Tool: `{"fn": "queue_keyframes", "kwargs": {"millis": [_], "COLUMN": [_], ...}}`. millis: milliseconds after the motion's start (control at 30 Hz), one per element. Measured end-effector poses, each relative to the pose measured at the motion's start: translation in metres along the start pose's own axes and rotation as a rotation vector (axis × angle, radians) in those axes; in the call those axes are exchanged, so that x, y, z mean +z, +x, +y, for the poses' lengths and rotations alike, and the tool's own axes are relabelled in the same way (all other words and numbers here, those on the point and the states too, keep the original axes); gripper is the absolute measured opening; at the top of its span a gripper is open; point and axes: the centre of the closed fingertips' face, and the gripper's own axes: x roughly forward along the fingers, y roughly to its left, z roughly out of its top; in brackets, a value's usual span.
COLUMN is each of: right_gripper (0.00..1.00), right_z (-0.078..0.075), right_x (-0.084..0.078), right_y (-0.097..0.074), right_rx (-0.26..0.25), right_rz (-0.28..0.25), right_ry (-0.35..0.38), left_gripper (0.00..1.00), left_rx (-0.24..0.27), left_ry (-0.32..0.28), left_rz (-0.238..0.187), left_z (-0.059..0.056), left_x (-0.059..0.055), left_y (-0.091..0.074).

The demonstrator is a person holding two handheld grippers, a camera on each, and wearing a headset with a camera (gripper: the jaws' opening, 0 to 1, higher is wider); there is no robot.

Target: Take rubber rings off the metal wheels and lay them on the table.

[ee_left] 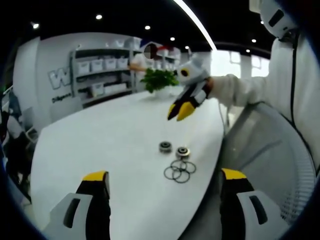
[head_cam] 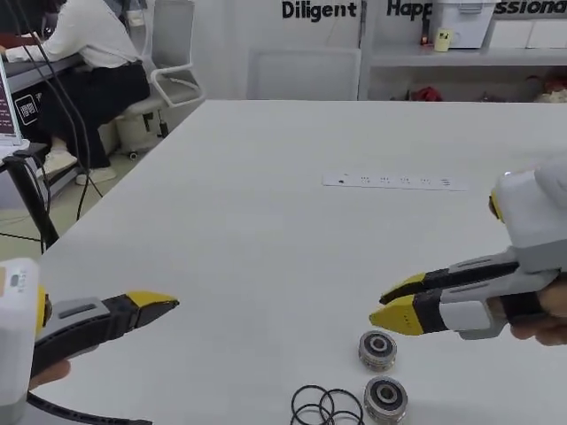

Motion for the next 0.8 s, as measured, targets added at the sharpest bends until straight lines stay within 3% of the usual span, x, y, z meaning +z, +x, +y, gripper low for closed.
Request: {"fn": "queue_keyframes", "kwargs": {"millis": [267,467,600,800], "right_gripper": [0.35,0.5,0.58,0.71], "right_z": [0.004,0.01,0.01,0.006], "right_x": [0.018,0.029,0.028,0.012], "right_y": [-0.018,-0.041,-0.058,-0.082], "right_rx": [-0.036,-0.054,-0.078,-0.122], "right_rz": [-0.068,-0.137,-0.159,-0.155], "right_ry": [-0.042,-0.063,-0.079,-0.102], "left_gripper": [0.93,0.93,0.94,0.95], "left_rx": [0.002,0.003,0.001,0.002], "left_ry": [-0.001,-0.003,-0.001,0.001], "left_rz": [-0.005,0.004,0.007,0.006], "left_z": [0.001,0.007,0.006,0.004], "left_x": [0.0,-0.007,-0.006,-0.004], "left_y": [-0.003,-0.007,-0.007,-0.008]}}
